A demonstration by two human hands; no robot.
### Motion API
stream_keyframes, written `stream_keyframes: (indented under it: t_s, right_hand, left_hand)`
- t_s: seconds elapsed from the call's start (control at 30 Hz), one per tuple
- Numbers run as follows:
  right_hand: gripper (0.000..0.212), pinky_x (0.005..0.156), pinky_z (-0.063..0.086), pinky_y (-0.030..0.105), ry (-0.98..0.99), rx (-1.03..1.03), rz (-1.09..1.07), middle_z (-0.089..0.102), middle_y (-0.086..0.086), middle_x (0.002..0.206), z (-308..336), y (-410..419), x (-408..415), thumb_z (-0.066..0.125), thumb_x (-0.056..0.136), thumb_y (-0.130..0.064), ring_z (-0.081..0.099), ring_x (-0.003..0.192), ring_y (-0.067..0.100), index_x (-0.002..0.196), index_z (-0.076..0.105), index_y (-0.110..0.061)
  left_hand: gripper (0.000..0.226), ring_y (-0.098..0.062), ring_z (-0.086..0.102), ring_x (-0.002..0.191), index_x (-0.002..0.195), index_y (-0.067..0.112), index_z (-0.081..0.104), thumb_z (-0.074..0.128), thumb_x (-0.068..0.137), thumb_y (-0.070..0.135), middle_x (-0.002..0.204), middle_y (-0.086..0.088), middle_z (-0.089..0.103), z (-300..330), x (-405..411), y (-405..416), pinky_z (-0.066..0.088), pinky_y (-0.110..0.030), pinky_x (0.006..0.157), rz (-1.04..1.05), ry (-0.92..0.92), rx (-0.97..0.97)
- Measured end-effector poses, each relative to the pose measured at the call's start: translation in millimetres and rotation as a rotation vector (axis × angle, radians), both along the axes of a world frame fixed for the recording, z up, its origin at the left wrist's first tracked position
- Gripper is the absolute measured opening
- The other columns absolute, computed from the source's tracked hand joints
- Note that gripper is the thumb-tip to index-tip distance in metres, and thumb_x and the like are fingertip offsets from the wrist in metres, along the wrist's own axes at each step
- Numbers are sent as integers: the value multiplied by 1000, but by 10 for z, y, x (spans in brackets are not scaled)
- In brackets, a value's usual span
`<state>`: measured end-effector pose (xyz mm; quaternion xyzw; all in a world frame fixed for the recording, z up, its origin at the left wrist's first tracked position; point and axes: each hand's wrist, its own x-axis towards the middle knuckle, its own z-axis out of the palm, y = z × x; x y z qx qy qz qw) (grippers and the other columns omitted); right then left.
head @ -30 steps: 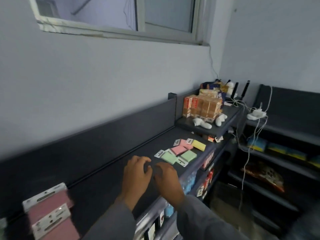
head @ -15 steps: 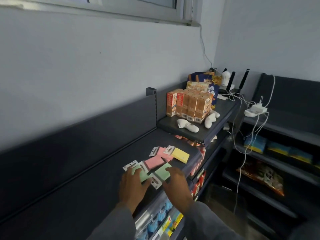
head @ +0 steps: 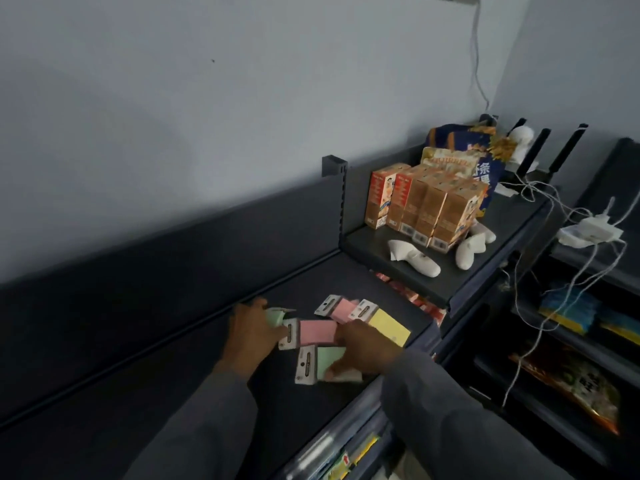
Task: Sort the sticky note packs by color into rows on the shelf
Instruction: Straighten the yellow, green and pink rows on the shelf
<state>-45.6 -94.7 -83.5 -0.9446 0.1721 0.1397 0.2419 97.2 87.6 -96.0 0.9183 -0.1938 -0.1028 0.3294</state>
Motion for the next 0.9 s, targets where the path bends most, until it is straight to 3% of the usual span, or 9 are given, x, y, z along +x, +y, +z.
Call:
stream_keyframes:
  t_s: [0.13, 0.23, 0.3, 0.37, 0.47, 0.53, 0.6, 0.73, 0.9]
  right_hand:
    - [43, 82, 51, 32, 84, 102, 60, 66, 0, 108, 254, -214, 192, 83, 75, -37, 62, 95, 18, 110, 66, -19]
    - [37, 47, 45, 26, 10, 388, 55, 68, 8, 81, 338, -334, 271, 79, 81, -37, 58, 57, 16, 102, 68, -9]
    - [33, 38, 38, 24, -114, 552, -14, 68, 12, 76, 325, -322, 322, 76, 85, -32, 55, 49, 18, 105, 65, -7]
    - [32, 42, 46, 26, -268, 622, -89, 71, 10, 88, 257, -291, 370, 77, 84, -24, 64, 60, 19, 110, 63, -12]
    - [38, 76, 59, 41, -417, 649, -139, 70, 7, 106, 153, -237, 432, 77, 83, -16, 70, 94, 23, 117, 59, -14]
    - [32, 86, 57, 47, -450, 670, -137, 69, 5, 108, 116, -199, 444, 72, 87, -17, 68, 99, 23, 116, 58, -16]
    - [22, 88, 57, 50, -456, 774, -108, 69, 5, 109, 117, -109, 443, 62, 94, -21, 68, 102, 24, 116, 58, -18]
    - [20, 63, 57, 41, -383, 1075, -31, 70, 8, 105, 191, 168, 424, 51, 103, -32, 69, 88, 22, 118, 59, -20]
    - [31, 72, 58, 51, -380, 1183, 98, 70, 15, 117, 87, 625, 435, 57, 100, -10, 71, 95, 27, 130, 52, -17]
  left_hand:
    - [57, -19, 64, 90, 130, 14, 56, 78, 81, 32, 108, -7, 69, 93, 43, -20, 48, -27, 65, 93, 63, -108]
    - [55, -23, 62, 95, 126, 19, 55, 80, 79, 32, 113, -8, 63, 106, 11, -52, 45, -29, 74, 154, 27, -174]
    - [56, -23, 58, 100, 125, 22, 54, 82, 77, 26, 118, -7, 54, 131, -43, -90, 43, -30, 81, 187, 12, -239]
    - [56, -19, 57, 98, 123, 25, 55, 84, 76, 22, 115, -3, 48, 152, -130, -166, 45, -27, 81, 191, -13, -301]
    - [48, -8, 63, 90, 116, 25, 61, 87, 76, 21, 108, 2, 60, 193, -268, -249, 53, -20, 72, 214, 10, -480]
    - [42, -4, 66, 85, 116, 20, 64, 86, 79, 19, 103, 4, 68, 245, -367, -277, 56, -18, 69, 220, 97, -617]
    - [39, -6, 69, 91, 119, 20, 67, 83, 83, 21, 109, 4, 71, 295, -476, -267, 59, -22, 75, 202, 164, -702]
    - [28, -10, 69, 106, 123, 21, 69, 70, 95, 19, 124, -1, 71, 290, -646, -87, 57, -23, 87, 199, 102, -707]
    - [42, -7, 58, 127, 137, 19, 62, 65, 97, 8, 144, 6, 57, 273, -869, 502, 46, -20, 105, 250, -84, -623]
